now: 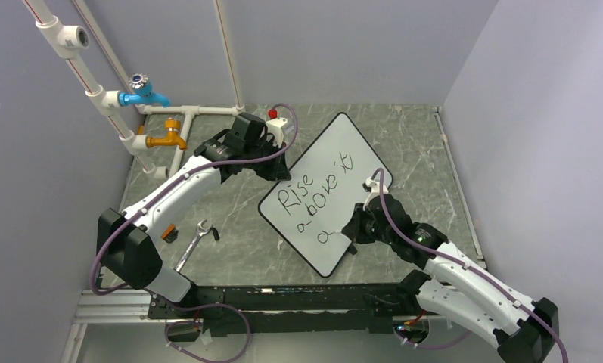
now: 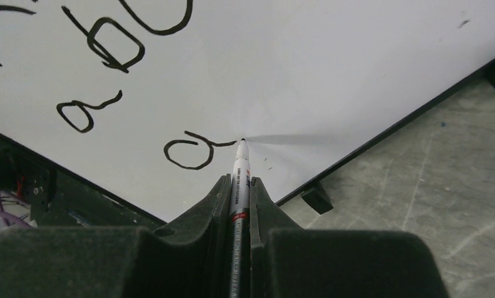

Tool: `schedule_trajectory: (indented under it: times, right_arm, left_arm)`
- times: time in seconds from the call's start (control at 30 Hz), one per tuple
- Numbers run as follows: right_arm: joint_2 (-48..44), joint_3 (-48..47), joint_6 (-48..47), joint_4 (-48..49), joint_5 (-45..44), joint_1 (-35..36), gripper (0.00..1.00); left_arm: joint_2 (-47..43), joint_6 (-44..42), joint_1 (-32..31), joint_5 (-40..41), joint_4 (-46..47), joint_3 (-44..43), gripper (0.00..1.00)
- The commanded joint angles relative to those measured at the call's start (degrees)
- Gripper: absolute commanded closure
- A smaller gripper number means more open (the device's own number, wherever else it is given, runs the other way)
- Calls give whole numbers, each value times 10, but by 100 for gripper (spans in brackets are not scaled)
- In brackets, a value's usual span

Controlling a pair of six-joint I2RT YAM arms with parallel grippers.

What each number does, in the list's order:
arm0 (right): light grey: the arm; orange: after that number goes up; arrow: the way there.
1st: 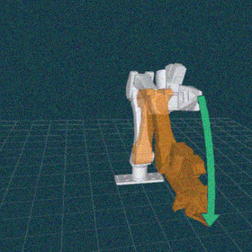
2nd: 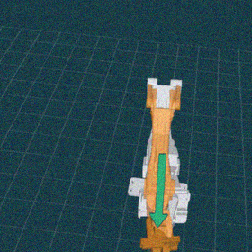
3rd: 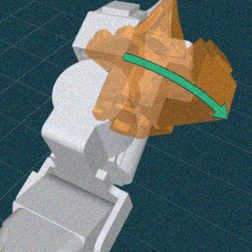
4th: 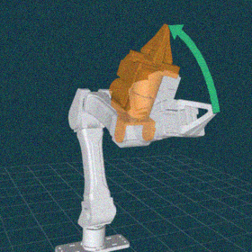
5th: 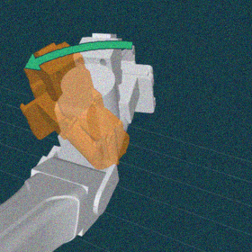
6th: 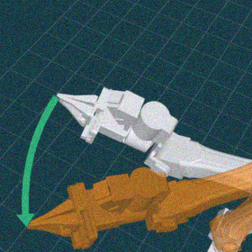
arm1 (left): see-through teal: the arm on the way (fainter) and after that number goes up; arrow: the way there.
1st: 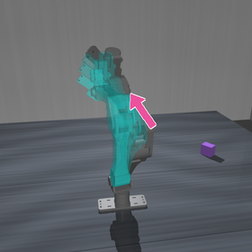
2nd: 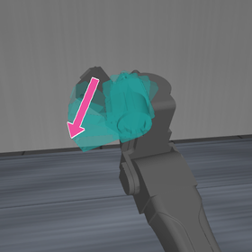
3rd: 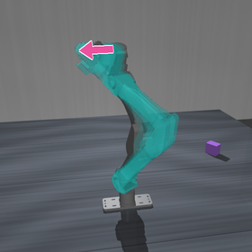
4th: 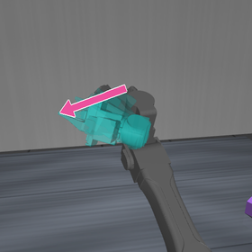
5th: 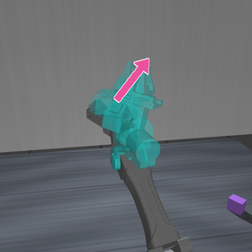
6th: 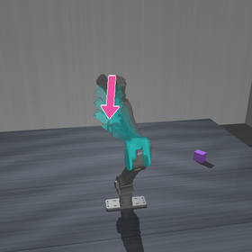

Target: Write a sentence on the whiteboard

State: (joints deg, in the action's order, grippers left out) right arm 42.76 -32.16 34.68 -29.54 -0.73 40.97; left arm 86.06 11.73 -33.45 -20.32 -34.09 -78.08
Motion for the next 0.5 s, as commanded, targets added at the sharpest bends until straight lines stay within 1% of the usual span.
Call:
schedule_trajectory:
  times: [0.0, 0.13, 0.23, 0.37, 0.47]
  right_arm:
    - [3, -59, -7, -14, -44, 2, 100]
    - [4, -121, -36, -1, -51, 2, 100]
    - [-7, -157, -65, 33, -60, 2, 100]
    - [-18, -166, -86, 94, -76, 2, 100]
    - [-9, -156, -87, 110, -73, 2, 100]
  left_arm:
    - [-24, -36, -6, 8, -1, 2, 100]
    - [-29, -37, -6, 10, -1, 1, 100]
    - [-34, -37, -6, 13, 0, 2, 100]
    - [-39, -36, -5, 9, 1, 3, 100]
    - [-42, -36, -6, 6, 1, 2, 100]
